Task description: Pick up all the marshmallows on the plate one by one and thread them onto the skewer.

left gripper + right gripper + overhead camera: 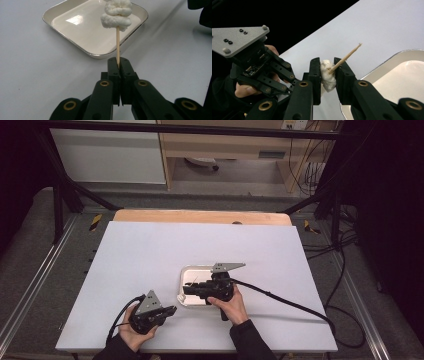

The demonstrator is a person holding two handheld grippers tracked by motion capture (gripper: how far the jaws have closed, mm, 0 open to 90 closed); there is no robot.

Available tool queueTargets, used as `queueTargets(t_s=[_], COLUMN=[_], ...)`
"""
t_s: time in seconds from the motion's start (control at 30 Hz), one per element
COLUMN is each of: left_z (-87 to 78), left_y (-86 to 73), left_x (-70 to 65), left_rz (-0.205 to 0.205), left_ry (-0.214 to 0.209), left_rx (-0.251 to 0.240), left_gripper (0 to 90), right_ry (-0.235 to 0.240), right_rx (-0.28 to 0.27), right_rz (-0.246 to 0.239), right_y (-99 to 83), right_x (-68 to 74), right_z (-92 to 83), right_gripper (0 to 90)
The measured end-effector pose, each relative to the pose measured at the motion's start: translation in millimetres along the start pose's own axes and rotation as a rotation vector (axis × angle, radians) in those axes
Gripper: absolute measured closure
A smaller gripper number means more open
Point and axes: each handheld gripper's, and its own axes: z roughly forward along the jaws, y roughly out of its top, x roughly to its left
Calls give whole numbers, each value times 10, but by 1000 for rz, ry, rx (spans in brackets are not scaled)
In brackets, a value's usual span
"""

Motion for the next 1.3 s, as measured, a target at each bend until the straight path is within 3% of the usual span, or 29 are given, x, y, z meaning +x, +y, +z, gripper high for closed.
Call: queueTargets(t_s=[0.1,0.27,0.43,0.67,1.0,1.3], left_z=[-17,-29,-48,-61,-74,-62], left_y=[3,-9,-13,-13,14,76], left_x=[8,29,46,71,88,95], left_rz=[-4,-16,-25,-47,-63,-75], left_ry=[0,8,14,15,18,23], left_rx=[-11,-16,-22,-21,-19,-4], left_gripper=[885,885,885,884,883,883], right_ry=[-9,-44,-145,-281,-427,-466], right_rx=[-4,-24,-6,66,181,183], right_rz=[-10,-28,-89,-147,-184,-198], right_y=[18,96,133,26,-224,-396], right_x=[11,52,71,-14,-173,-267], right_z=[-21,-116,-223,-412,-700,-994], right_gripper=[734,525,314,120,11,7])
